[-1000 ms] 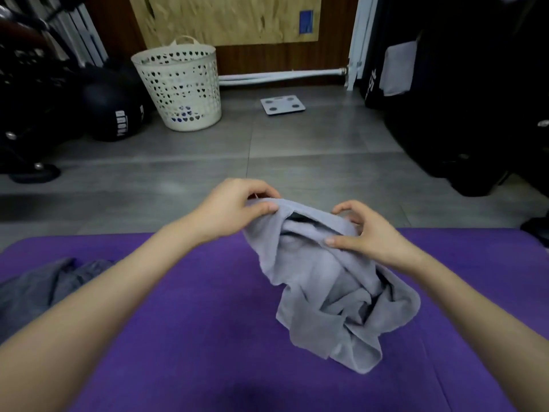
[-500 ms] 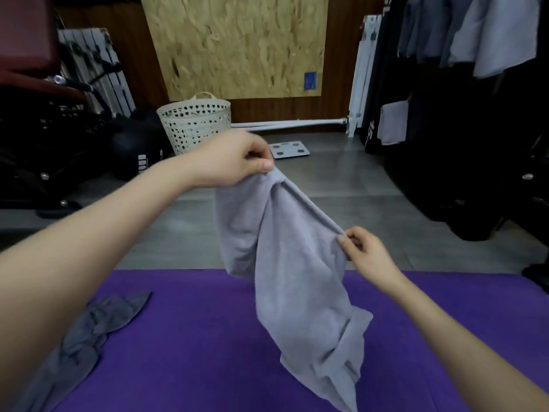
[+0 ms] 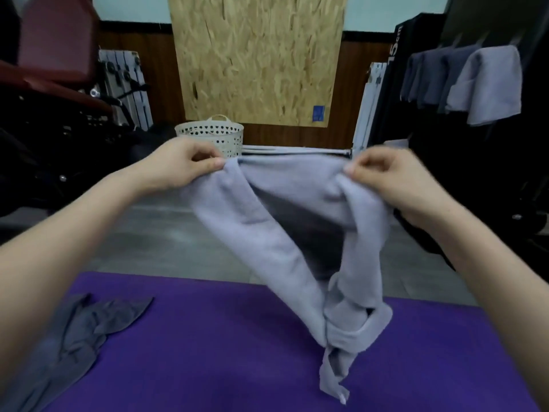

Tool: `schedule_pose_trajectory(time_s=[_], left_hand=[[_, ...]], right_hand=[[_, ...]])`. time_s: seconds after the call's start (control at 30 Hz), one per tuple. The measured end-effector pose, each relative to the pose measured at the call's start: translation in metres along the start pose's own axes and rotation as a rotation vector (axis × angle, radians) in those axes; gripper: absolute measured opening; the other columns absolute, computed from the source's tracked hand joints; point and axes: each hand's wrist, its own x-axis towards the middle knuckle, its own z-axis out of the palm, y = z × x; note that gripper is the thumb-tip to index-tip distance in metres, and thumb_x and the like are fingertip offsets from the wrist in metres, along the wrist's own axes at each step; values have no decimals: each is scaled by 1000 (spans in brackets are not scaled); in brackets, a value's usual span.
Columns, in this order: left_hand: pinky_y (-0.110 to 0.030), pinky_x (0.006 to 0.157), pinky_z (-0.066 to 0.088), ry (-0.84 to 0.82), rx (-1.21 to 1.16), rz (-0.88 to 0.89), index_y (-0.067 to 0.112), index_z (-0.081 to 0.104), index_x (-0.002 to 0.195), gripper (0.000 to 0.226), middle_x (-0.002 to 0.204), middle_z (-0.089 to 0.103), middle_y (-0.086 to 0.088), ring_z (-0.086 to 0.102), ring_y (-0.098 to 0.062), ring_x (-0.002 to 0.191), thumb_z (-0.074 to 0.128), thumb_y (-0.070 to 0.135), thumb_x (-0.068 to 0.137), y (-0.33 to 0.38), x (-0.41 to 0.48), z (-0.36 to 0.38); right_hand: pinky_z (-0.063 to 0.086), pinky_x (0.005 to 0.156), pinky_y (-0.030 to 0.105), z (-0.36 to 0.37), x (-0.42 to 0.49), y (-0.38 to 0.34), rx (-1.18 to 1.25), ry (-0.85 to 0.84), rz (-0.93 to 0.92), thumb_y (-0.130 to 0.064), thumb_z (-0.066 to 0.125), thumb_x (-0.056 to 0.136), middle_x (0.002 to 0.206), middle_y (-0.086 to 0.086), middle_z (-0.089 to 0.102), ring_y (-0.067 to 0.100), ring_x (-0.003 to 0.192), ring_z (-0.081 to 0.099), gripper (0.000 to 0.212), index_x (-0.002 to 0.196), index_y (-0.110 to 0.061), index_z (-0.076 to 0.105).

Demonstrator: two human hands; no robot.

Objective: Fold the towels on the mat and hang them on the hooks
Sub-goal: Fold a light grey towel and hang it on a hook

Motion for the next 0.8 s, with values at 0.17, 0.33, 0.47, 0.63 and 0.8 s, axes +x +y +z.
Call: schedule_pose_trajectory(time_s=[0.17,0.33,0.47,0.63,0.8], left_hand=[[-12,65,46,-526,-155,-83,24,69,82,56,78,67,7,58,1,72,58,75,62,-38,-42,-8],[-15,63,50,-689,-430,-145,16,71,82,63,80,69,1,63,-5,74,76,69,47,-59,-51,-35],[-19,67,50,-653,-223,-262,19,72,81,49,82,71,1,63,-8,76,73,64,60,-98,-57,-22],[-19,68,44,-673,140,-311,23,65,79,9,79,64,6,59,-17,81,64,25,87,-178,-85,63],[-23,76,41,-626,345,-428,20,68,101,16,101,63,-1,57,-20,96,59,26,89,-245,-109,125]], right_hand=[[43,57,17,31,-45,18,44,-603,242,-28,72,72,64,0,65,5,60,56,21,77,-8,68],[47,51,14,40,-40,-4,408,-750,316,-17,67,69,63,0,67,6,56,62,6,71,-11,71],[49,61,15,84,-25,28,300,-621,389,-14,68,78,76,3,68,9,67,62,6,81,-8,69],[45,60,10,189,-41,98,23,-596,467,-8,67,85,74,0,66,-3,59,57,5,81,-12,69],[38,52,11,273,-33,148,-142,-532,470,-2,66,82,70,5,59,-6,46,47,9,81,-9,70]])
